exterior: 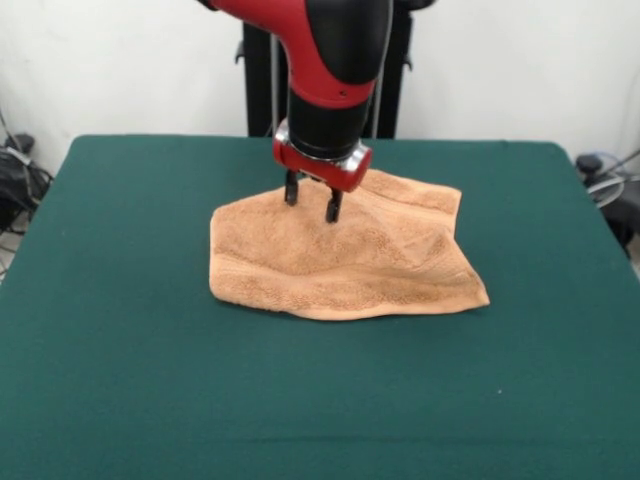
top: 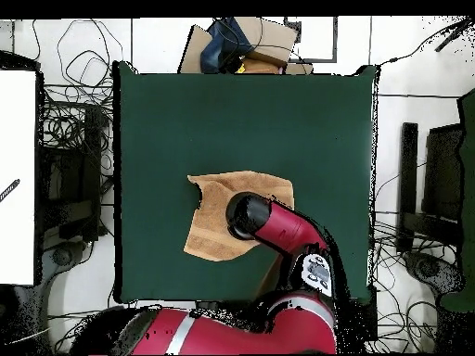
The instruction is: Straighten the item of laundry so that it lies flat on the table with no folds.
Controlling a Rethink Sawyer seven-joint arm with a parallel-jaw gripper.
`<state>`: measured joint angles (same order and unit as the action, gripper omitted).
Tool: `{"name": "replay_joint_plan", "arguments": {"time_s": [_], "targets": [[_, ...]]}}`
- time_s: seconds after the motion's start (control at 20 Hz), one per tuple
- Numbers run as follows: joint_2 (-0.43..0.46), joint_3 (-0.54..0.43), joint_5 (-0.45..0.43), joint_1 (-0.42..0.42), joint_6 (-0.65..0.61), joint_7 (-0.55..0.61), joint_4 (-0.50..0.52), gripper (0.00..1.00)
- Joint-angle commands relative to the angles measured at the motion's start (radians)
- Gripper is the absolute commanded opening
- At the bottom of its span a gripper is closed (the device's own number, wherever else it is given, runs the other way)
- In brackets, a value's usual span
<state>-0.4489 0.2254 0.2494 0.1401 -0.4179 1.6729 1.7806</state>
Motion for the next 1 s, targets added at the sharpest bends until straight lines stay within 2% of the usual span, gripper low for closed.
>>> {"name": "replay_joint_plan", "arguments": {"time_s": [0.05, 1.0], "targets": [[0.038, -0.120, 0.039, 0.028, 0.050, 0.173, -0.065, 1.00], [0.107, -0.100, 0.054, 0.036, -0.023, 0.180, -0.202, 1.00]]}}
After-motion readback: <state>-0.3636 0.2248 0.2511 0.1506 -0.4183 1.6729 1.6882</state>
